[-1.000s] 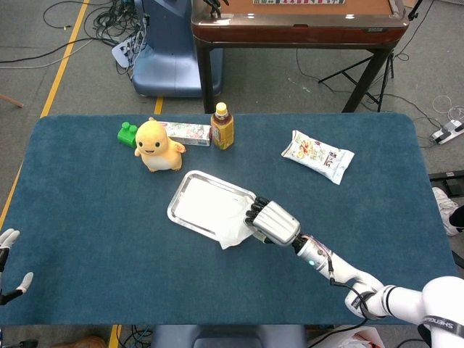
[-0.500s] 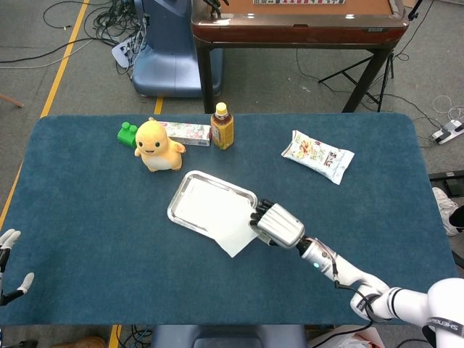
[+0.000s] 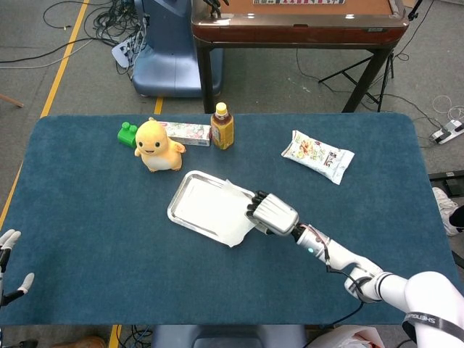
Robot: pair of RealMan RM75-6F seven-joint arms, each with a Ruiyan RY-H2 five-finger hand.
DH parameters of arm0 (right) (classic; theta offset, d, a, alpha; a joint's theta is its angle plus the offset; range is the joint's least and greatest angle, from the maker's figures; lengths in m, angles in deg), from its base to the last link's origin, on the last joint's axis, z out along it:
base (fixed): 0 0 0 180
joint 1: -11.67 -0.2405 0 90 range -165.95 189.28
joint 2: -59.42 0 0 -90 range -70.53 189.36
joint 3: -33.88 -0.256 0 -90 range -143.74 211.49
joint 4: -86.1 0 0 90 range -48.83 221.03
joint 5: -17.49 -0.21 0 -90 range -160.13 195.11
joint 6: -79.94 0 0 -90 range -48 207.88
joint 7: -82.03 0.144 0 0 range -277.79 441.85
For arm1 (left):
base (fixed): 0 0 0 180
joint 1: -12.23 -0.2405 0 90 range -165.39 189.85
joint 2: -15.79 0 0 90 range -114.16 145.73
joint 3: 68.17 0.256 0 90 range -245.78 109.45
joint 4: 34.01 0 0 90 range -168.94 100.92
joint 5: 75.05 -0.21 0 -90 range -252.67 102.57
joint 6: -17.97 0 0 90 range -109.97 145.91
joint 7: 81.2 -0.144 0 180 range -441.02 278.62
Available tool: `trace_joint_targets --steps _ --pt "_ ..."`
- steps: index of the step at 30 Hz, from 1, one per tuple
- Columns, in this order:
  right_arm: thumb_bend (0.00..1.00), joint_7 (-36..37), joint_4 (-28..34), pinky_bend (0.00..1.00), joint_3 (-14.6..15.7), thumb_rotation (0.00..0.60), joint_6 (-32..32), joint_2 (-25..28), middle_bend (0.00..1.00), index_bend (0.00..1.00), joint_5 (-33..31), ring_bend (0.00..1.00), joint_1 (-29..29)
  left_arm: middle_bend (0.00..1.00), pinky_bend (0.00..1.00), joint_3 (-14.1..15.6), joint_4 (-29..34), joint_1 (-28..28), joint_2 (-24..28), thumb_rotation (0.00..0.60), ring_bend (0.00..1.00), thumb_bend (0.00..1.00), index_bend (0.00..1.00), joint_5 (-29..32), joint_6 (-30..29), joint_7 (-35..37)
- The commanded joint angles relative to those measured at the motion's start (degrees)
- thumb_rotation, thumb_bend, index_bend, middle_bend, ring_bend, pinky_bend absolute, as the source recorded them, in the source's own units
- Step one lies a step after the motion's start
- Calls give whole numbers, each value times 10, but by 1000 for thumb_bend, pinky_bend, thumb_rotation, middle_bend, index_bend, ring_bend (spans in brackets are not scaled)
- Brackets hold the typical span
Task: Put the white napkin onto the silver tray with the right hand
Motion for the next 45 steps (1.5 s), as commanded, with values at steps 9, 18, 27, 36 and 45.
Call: trace_joint_targets --steps 9,18,27,36,45 --pt "411 111 -141 336 24 600 -30 -62 547 697 45 418 -57 116 74 -3 8 1 1 600 138 246 119 4 1 -12" --pt "410 162 -221 336 44 600 -38 -98 547 697 57 418 -82 116 74 -3 10 -3 2 600 137 246 119 11 1 -15" --pt "410 202 -293 336 58 600 -33 -130 547 697 52 418 -96 116 74 -5 12 -4 2 600 137 246 119 15 1 -18" --pt "382 224 -341 336 70 600 -15 -151 541 697 46 417 -106 116 74 -5 15 -3 1 600 137 246 119 16 1 -22" --pt "319 240 -370 336 77 600 -6 -167 533 697 37 418 -115 116 74 -6 14 -5 0 600 137 246 119 18 1 -24"
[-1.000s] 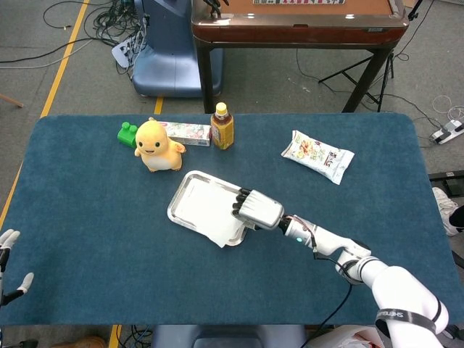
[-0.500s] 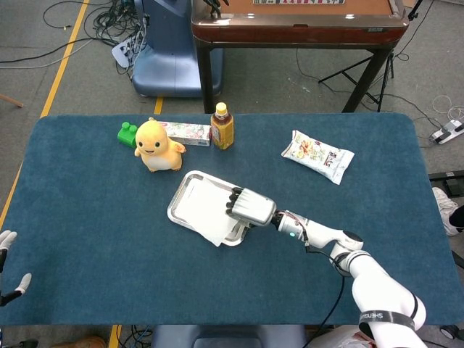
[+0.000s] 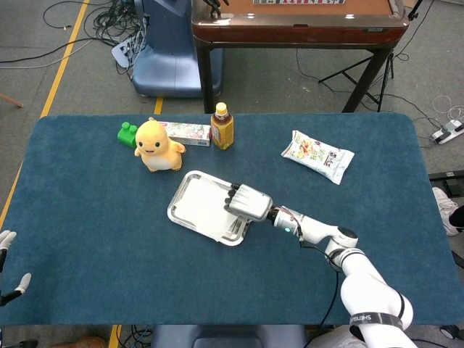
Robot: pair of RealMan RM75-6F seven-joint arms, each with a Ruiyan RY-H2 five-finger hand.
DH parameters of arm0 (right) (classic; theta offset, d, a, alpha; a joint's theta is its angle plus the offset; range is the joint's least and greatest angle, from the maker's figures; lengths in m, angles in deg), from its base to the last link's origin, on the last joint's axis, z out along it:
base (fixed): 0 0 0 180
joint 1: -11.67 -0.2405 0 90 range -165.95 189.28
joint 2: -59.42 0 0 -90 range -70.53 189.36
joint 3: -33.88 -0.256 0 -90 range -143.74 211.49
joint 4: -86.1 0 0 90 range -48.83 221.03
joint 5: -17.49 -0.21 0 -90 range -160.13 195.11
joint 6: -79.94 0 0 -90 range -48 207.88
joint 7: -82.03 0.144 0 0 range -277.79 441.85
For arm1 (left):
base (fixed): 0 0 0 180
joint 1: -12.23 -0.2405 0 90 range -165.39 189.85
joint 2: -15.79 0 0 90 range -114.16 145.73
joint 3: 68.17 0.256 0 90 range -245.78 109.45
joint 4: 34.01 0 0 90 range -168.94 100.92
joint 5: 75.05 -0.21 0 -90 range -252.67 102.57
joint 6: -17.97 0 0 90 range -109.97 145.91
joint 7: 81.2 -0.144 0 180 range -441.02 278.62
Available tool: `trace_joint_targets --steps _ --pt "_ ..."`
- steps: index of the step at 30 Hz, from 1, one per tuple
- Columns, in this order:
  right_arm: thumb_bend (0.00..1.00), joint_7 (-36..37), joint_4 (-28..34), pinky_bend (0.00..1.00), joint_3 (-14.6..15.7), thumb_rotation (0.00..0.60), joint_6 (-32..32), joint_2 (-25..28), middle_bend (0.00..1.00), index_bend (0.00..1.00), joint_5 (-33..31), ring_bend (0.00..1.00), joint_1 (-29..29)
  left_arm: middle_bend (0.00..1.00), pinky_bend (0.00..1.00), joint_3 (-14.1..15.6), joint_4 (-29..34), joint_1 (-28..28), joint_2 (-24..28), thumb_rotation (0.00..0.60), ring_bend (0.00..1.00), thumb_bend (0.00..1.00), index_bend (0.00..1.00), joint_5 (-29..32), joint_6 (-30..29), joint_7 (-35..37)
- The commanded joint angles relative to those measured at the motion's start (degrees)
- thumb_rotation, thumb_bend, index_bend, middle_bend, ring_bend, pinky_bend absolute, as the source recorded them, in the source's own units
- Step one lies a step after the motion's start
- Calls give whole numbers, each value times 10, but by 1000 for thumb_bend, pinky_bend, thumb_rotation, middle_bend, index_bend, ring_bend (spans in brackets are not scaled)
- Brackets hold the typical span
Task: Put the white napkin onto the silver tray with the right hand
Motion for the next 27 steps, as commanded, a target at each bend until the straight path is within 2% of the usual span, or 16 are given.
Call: trace_joint_targets --steps 1,9,13,15,22,27 --pt "307 4 -6 336 3 600 1 -3 531 697 -1 418 -2 116 74 0 0 0 -1 600 137 246 119 1 0 0" --pt "198 2 -21 336 7 600 11 -7 504 697 -9 416 -5 116 74 0 -1 -2 -1 600 138 246 119 1 -2 0" --pt "55 0 -22 336 6 600 16 -8 480 690 -16 408 -4 115 74 0 -2 -2 -2 600 137 246 119 1 -2 0" --pt "18 -4 -22 336 5 600 18 -9 471 675 -19 398 -4 115 74 0 -2 -2 -2 600 137 246 119 0 -2 0" --pt "0 -16 -21 336 0 600 34 -6 448 637 -31 381 -5 116 74 0 -2 -3 -2 600 137 246 119 0 -3 0" --pt "0 -39 -17 336 -4 600 53 -6 417 560 -41 350 -6 116 74 0 -1 -2 -2 600 137 246 119 -2 -3 0"
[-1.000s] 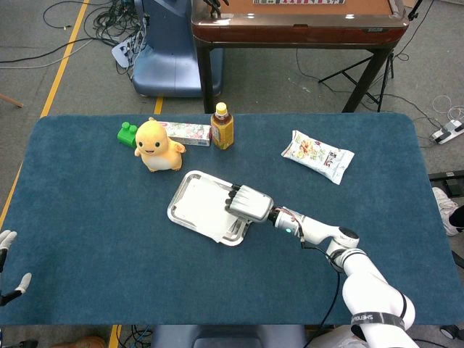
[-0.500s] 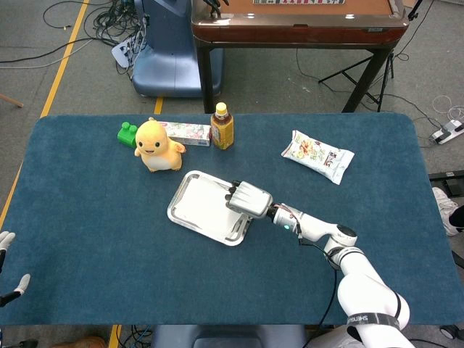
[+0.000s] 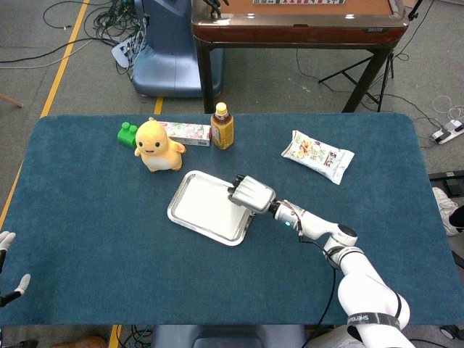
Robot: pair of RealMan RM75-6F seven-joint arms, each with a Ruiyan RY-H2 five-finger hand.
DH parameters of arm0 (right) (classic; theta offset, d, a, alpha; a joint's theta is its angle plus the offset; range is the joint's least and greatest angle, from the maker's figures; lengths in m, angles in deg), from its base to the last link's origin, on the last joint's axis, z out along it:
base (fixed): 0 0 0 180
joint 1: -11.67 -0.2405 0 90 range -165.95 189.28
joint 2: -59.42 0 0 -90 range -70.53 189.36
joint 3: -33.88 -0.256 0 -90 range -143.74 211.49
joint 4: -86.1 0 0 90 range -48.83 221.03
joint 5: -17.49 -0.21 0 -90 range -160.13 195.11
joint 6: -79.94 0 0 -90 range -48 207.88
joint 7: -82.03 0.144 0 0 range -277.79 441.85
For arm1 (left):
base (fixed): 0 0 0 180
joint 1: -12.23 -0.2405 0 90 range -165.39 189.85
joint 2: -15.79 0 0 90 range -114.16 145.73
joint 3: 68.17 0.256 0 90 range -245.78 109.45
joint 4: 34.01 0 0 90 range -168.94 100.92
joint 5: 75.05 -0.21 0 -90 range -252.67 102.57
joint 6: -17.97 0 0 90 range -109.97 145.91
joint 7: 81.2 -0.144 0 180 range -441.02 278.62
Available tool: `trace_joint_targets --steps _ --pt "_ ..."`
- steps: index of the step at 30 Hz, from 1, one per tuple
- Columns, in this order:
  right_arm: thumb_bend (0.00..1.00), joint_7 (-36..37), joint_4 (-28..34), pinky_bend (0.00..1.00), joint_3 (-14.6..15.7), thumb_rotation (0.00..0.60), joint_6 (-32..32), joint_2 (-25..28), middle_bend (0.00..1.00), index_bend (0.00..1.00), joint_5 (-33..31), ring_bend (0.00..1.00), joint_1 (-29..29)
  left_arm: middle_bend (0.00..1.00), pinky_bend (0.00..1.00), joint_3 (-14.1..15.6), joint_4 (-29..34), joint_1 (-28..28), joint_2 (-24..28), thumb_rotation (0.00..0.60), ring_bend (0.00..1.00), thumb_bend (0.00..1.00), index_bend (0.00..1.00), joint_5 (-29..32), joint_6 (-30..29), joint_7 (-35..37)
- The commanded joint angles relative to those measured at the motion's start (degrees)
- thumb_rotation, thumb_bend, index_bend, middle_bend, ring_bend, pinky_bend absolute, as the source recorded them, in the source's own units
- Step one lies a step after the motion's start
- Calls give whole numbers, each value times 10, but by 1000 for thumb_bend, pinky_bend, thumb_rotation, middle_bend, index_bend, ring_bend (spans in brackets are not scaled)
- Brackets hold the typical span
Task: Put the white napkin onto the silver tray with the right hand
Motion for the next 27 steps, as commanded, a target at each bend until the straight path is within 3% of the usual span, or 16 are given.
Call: trace_joint_targets --steps 1,16,27 --pt "0 -16 7 336 -6 600 10 0 408 537 -9 340 0 116 74 0 0 0 0 600 137 246 119 -1 0 0" --pt "0 -72 88 335 -25 600 38 38 352 357 -40 272 9 115 74 2 1 -4 2 600 137 246 119 -6 -7 4" --pt "0 -117 178 335 -59 600 3 92 351 350 -72 269 34 115 74 0 0 -2 4 600 138 246 119 -10 -7 7"
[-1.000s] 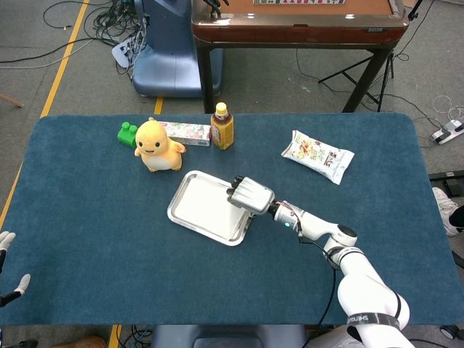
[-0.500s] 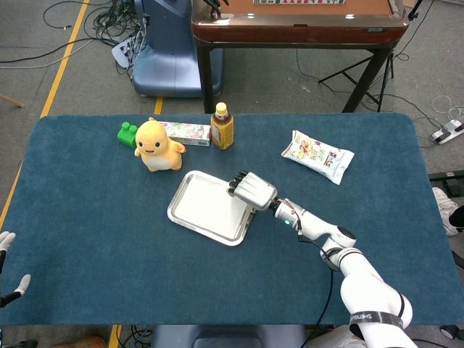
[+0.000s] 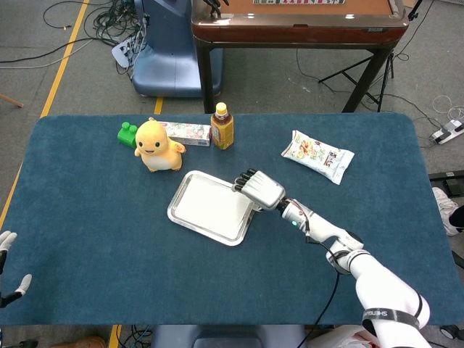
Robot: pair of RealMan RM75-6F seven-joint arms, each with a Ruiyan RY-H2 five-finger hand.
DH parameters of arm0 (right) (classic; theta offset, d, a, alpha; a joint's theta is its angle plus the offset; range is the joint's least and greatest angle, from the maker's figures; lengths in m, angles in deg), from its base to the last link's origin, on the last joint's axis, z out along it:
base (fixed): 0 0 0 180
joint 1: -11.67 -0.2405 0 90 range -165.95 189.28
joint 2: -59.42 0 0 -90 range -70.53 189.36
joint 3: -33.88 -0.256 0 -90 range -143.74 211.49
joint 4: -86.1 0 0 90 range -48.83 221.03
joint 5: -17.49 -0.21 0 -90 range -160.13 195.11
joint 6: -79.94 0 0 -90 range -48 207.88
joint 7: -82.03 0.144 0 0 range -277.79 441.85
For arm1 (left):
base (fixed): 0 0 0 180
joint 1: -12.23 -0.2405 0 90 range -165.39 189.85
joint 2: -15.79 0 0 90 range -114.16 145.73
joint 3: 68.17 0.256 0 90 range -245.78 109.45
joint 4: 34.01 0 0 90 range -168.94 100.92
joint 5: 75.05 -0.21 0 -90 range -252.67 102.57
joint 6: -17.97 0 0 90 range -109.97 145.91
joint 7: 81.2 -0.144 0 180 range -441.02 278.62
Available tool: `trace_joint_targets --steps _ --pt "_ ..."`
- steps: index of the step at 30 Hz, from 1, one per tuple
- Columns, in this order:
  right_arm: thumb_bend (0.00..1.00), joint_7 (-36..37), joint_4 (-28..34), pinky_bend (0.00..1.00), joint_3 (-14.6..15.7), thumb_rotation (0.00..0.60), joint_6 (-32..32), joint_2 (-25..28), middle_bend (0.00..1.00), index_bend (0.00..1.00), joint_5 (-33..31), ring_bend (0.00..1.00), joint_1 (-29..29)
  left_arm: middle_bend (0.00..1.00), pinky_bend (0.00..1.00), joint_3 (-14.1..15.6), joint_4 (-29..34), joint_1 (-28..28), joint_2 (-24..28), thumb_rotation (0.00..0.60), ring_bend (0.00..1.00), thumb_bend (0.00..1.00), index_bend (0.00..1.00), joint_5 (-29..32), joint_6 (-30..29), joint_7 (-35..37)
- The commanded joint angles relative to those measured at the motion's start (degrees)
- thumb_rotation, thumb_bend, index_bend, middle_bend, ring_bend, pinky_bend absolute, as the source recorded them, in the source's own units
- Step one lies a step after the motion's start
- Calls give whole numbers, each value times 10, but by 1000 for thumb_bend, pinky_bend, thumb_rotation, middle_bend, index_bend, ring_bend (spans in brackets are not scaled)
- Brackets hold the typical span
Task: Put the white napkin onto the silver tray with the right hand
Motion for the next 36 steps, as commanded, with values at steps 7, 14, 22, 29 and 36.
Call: trace_joint_targets --steps 7,14,22,29,36 --pt "19 -114 197 361 -39 600 2 122 386 350 -53 350 36 115 74 -3 -2 6 3 600 138 246 119 -2 6 6" --pt "277 -280 400 507 -64 600 -15 233 460 351 -123 475 96 115 74 -6 -10 14 4 600 137 246 119 -4 14 19" --pt "292 -427 614 510 -70 600 -91 348 461 350 -215 476 198 116 74 -11 -21 25 1 600 138 246 119 -9 22 34" --pt "234 -443 666 510 -52 600 -162 390 461 350 -222 457 276 116 74 -14 -23 33 -1 600 138 246 119 -10 26 38" --pt "234 -426 674 510 -34 600 -214 410 461 351 -209 457 342 116 74 -15 -17 37 -1 600 137 246 119 -13 26 38"
